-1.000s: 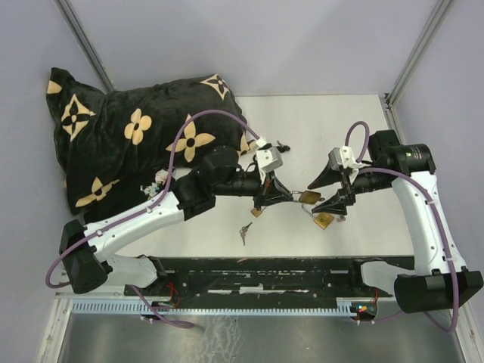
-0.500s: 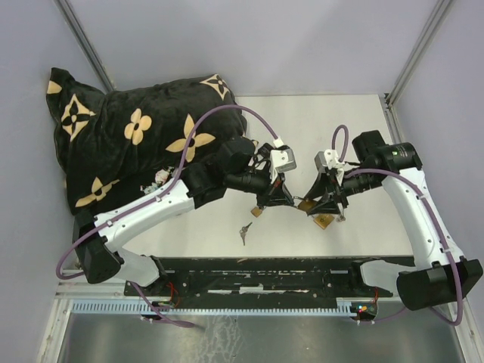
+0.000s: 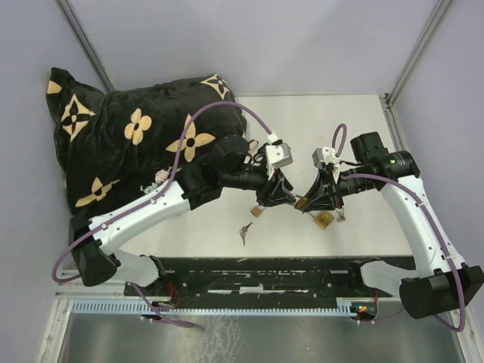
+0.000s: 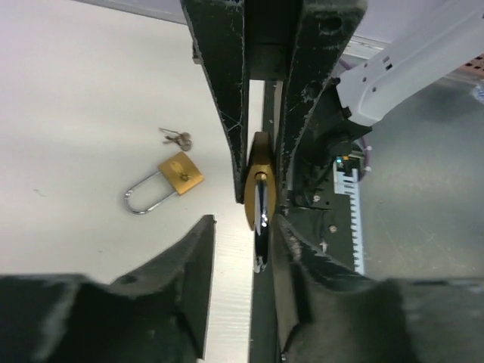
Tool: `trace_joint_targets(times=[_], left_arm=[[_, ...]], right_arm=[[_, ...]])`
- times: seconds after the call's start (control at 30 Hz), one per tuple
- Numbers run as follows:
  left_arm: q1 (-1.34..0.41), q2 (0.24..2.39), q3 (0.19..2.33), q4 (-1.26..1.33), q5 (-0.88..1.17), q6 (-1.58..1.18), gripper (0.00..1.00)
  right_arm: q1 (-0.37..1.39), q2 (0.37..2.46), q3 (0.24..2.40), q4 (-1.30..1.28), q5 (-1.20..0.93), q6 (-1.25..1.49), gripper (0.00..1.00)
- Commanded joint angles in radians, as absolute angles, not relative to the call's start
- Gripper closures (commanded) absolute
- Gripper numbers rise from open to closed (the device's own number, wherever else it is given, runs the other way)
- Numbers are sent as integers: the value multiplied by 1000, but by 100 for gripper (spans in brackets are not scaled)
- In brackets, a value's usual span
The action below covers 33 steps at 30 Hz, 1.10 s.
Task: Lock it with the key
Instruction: Lock the lock.
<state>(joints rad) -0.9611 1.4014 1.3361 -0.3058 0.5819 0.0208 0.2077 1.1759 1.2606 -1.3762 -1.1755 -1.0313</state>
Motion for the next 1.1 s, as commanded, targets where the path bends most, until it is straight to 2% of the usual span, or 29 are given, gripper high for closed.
trace_joint_targets(times=[0.0,0.1,0.2,0.3,0.43,0.6,0.87,1.07], left_arm=[[-949,1185,1156,24,450,-121,44],[-952,1020,815,459,361,-282,33],[-963,922,549,844,227,-431,30],[-1014,899,435,1012,106,-438,29],[-1075,968,413,1223,68,-360,28],[-1109,1109,473,1352,94,-303,27],[-1149,1250,584,1390,126,-246,30],[-1154,1297,615,1378,196,-269,39]], right_arm=[[194,1119,1230,-1126,-1404,-762,98],[191,1112,1221,-1031,-1502,-659,98],[181,1171,1337,-1354,-1524,-984,98],[159,1243,1414,-1699,-1546,-1333,98],[149,1232,1400,-1753,-1551,-1410,98],[146,1182,1365,-1736,-1551,-1401,98],[144,1098,1271,-1516,-1549,-1188,98],[139,1094,1276,-1512,-1548,-1179,97]])
